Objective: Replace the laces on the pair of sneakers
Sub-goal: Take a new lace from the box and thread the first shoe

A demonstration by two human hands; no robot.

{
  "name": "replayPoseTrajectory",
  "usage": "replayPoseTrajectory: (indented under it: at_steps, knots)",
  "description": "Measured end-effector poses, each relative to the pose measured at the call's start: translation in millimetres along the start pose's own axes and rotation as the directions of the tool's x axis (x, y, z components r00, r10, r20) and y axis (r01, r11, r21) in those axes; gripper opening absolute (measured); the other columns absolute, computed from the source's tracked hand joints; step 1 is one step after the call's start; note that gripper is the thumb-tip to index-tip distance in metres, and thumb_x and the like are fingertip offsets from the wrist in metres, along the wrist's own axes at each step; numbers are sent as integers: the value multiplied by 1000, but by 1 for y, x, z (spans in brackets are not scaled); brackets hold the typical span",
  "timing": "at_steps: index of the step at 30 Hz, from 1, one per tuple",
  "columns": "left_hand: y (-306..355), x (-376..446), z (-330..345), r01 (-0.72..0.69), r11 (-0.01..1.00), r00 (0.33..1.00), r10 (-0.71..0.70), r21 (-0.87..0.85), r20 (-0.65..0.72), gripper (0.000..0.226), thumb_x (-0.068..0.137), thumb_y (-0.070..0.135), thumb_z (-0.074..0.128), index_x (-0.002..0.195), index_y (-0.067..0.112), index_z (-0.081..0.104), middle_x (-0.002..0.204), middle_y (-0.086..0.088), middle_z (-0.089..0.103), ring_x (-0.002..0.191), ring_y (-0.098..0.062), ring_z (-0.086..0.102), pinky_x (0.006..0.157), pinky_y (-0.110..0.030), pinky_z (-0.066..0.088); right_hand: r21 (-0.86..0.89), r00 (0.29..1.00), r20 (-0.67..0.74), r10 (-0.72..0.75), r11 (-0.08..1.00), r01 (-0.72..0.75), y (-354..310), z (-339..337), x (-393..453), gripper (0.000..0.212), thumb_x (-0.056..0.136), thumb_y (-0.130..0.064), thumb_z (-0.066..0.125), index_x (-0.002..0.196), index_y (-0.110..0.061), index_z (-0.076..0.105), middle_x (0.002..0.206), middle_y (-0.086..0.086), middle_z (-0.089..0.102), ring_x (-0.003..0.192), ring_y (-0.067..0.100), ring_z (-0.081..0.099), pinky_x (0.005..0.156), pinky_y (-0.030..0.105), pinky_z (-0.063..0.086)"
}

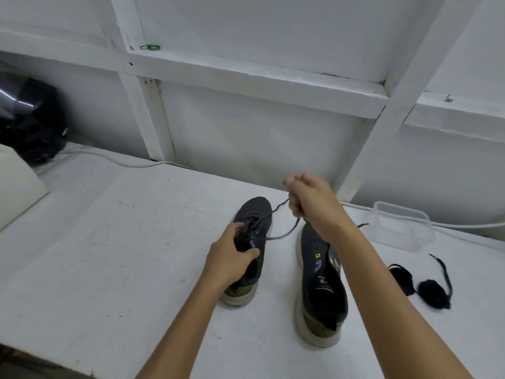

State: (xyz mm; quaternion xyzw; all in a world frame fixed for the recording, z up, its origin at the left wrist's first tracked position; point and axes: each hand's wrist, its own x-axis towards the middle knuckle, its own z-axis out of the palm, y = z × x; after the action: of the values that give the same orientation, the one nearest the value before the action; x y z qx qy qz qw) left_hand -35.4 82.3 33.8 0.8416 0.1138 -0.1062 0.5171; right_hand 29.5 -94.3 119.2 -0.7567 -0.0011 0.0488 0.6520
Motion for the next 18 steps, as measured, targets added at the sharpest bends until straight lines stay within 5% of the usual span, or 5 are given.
replayPoseTrajectory:
  at_steps: [3,5,8,13,18]
  knots:
    - [-3,5,3,22,1000,1000,-22,19,-19,48,85,26,77,121,33,46,125,8,63,106,-15,60,81,-27,46,-549,985,151,85,835,12,25,2,-5,23,97,-42,61,91,-24,73,61,-15,54,54,3,48,57,23,38]
    - [-3,6,3,28,999,999,-27,23,-36,49,84,28,78,116,31,43,119,7,64,103,-18,62,80,-30,49,-710,947,268,178,701,69,36,6,-7,24,92,-52,65,95,-31,77,69,-18,58,65,-1,53,62,21,40]
    - [-4,5,4,21,1000,999,-21,9,-44,55,82,29,80,118,33,38,120,9,63,104,-17,62,85,-33,51,-779,884,348,313,621,86,44,10,-8,23,89,-50,71,101,-31,77,83,-14,64,76,3,57,67,22,42]
    - [-5,7,4,30,999,999,-29,25,-39,57,82,25,78,114,33,32,117,6,64,101,-19,64,85,-36,52,-735,894,365,258,669,107,50,5,-2,7,96,-33,65,96,-29,71,101,-7,70,96,13,64,87,30,52]
    - [-5,7,4,48,999,998,-48,-3,-44,58,81,27,80,117,24,35,116,5,63,98,-16,62,75,-29,47,-641,911,330,248,768,24,55,7,0,17,95,-37,65,97,-24,75,78,-13,63,67,1,55,68,21,44]
